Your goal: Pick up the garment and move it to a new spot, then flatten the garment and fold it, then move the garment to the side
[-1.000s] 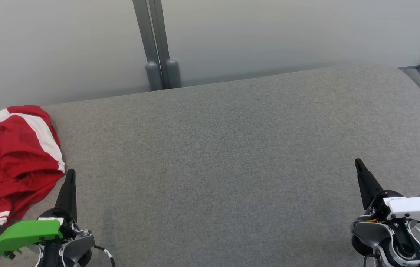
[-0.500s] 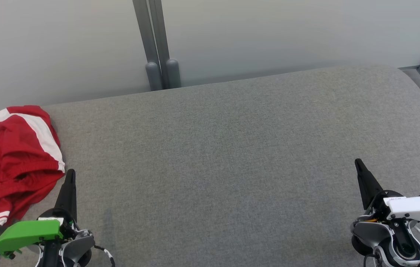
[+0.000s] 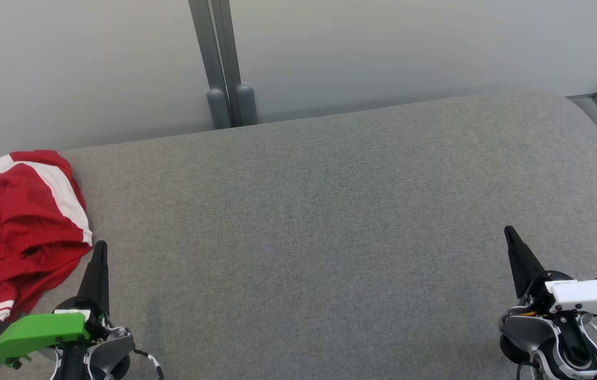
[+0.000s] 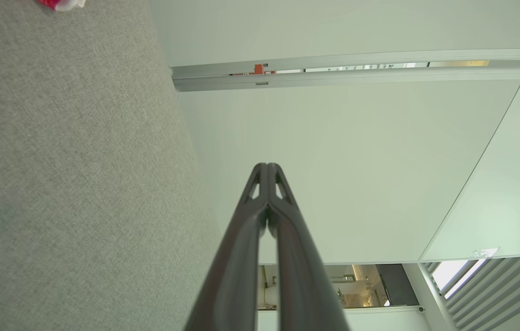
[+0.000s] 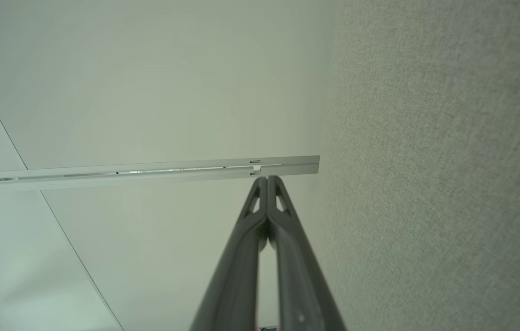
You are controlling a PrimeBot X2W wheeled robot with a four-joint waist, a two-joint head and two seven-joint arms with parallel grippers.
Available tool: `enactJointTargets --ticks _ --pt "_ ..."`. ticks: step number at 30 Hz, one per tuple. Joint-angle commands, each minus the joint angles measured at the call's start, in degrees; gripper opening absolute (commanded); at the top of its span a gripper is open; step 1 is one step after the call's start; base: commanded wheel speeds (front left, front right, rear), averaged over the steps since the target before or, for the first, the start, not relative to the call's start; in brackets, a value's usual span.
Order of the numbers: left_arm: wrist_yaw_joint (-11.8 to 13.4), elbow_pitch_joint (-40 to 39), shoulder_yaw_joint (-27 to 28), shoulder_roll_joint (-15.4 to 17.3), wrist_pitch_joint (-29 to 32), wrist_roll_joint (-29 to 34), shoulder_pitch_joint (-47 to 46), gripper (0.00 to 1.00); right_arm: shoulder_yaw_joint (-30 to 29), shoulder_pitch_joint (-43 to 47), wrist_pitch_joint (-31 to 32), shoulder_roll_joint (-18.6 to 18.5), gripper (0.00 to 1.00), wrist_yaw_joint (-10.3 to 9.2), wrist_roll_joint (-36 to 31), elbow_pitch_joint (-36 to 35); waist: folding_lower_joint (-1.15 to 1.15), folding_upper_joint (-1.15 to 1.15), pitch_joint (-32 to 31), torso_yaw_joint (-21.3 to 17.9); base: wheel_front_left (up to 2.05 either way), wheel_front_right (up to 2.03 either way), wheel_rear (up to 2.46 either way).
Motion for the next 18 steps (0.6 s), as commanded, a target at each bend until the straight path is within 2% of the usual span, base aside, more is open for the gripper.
enactJointTargets --ticks 1,18 --pt "-0.11 -0.06 0.09 0.11 0.02 0.31 -0.85 0.0 0.04 -0.39 -0.02 -0.11 0.0 0.09 -0.05 0.07 0.0 0.0 0.0 0.0 0.0 0.0 0.0" --pt "-0.11 -0.06 0.09 0.11 0.02 0.31 -0.85 0.0 0.04 -0.39 -0.02 -0.11 0.0 0.09 -0.05 0.07 0.0 0.0 0.0 0.0 0.0 0.0 0.0"
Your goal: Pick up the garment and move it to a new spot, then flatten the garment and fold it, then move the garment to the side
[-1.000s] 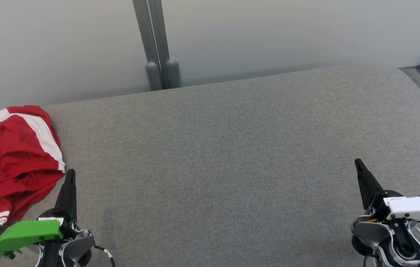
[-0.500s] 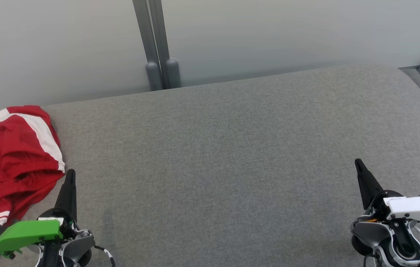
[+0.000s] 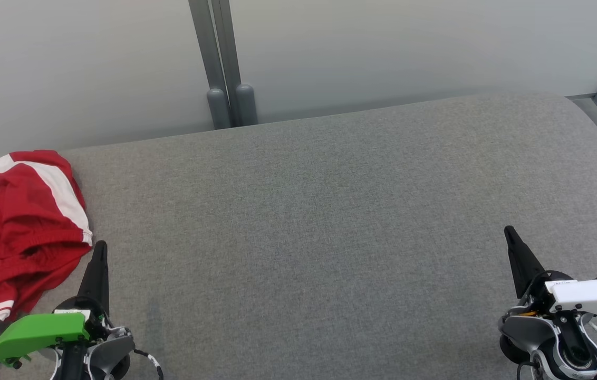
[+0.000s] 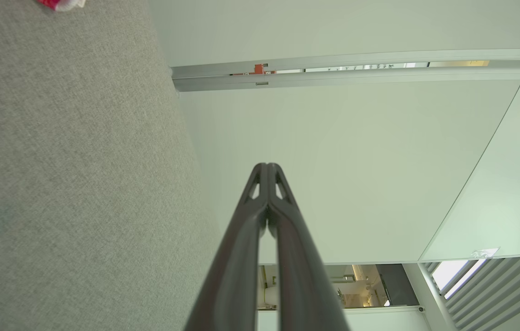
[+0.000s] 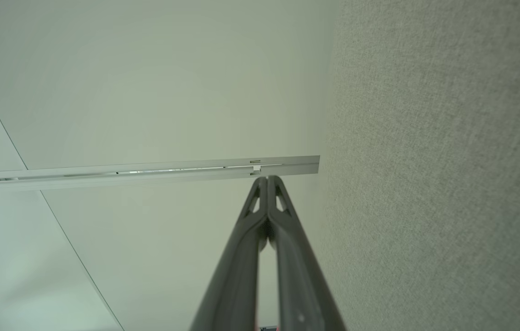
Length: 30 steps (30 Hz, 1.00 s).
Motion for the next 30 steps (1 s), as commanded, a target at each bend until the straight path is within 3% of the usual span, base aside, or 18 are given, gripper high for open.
enactJointTargets --ticks 1,26,27,30 --pt "-0.11 -0.06 0.09 0.11 0.02 0.31 -0.85 0.0 0.04 -0.39 -0.02 -0.11 0.0 0.09 -0.05 0.07 0.0 0.0 0.0 0.0 0.0 0.0 0.0" --pt "-0.11 -0.06 0.09 0.11 0.02 0.31 -0.85 0.0 0.04 -0.39 -0.01 -0.11 0.0 0.09 -0.05 0.07 0.0 0.0 0.0 0.0 0.0 0.0 0.0" --pt "0.0 0.28 -0.04 -0.03 -0.03 0.0 0.12 1.0 -0.01 0.11 -0.02 0.05 1.0 0.0 0.0 0.26 0.0 0.0 0.0 0.0 0.0 0.0 0.0" --pt "0.01 1.49 -0.32 -0.29 -0.21 0.06 1.11 1.0 0.19 1.13 -0.17 0.37 1.0 0.0 -0.03 1.4 0.0 0.0 0.0 0.0 0.0 0.0 0.0"
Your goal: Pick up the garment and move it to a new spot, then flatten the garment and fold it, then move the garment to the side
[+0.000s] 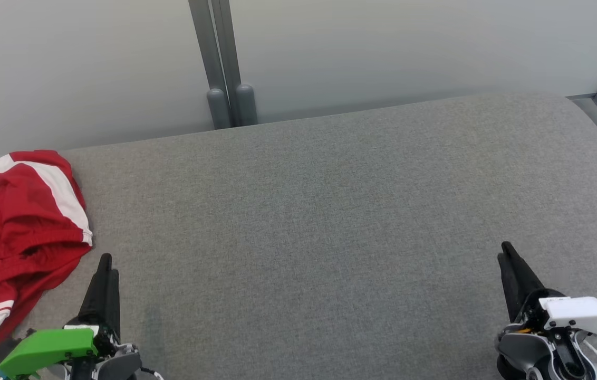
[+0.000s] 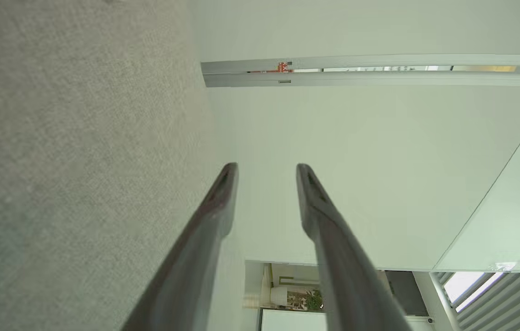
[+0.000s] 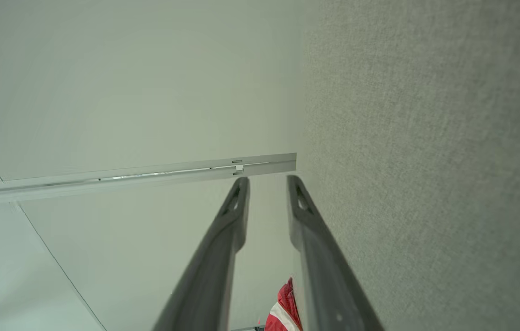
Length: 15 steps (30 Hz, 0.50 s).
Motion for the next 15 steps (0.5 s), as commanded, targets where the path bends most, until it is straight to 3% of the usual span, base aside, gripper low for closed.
enactJointTargets --ticks 1,8,15 --pt "0.0 -0.48 -0.42 0.09 -0.48 0.17 -0.33 1.0 0.4 -0.3 -0.5 -0.12 1.0 0.01 -0.09 -0.48 0.0 0.0 0.0 0.02 0.0 0.0 0.0" --pt "0.0 -0.7 -2.25 0.13 -2.5 1.51 -0.16 1.0 1.89 0.09 -2.51 -0.17 1.0 0.01 -1.53 -1.0 0.0 0.0 -0.01 0.09 0.0 0.0 0.0" --pt "0.29 -1.36 -2.88 0.17 -4.39 7.28 0.0 1.0 2.94 0.38 -4.41 -0.22 1.0 0.02 -8.09 -2.19 0.0 0.0 -0.01 0.22 0.0 0.0 0.0"
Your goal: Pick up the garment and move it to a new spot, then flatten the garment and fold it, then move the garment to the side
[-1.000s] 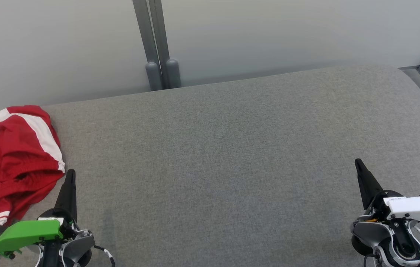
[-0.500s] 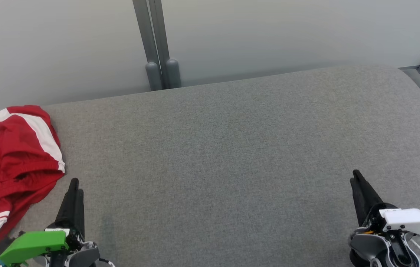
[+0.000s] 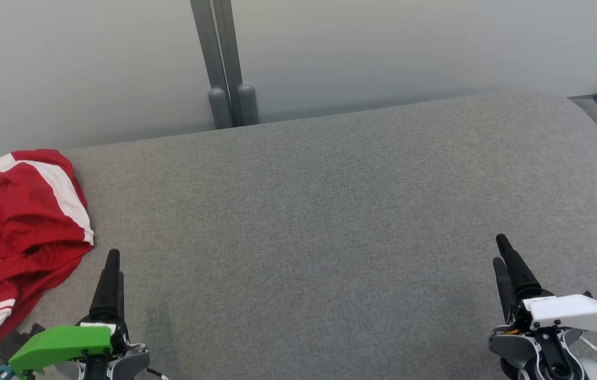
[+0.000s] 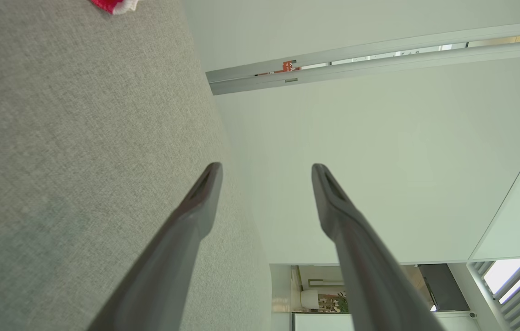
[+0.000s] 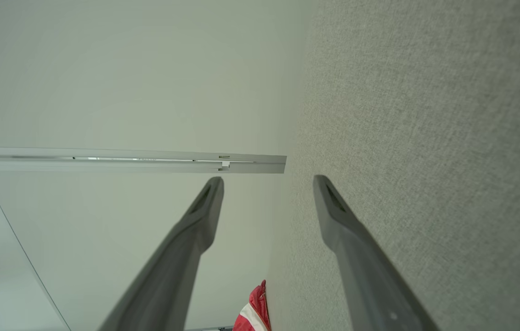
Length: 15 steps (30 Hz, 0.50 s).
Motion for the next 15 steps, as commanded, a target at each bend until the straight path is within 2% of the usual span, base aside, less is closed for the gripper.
enactJointTargets --ticks 1,15 --pt "0.19 -1.27 -0.22 0.28 -0.57 2.26 -0.66 1.0 0.32 -0.45 -0.66 -0.29 1.0 0.02 -2.46 -1.46 0.0 0.0 0.0 0.04 0.0 0.0 0.0" --pt "0.53 -2.69 -2.75 0.36 -3.9 21.37 -0.17 1.0 2.42 0.1 -3.99 -0.38 1.0 0.02 -24.05 -5.18 0.0 0.0 0.01 0.77 0.0 0.0 0.0"
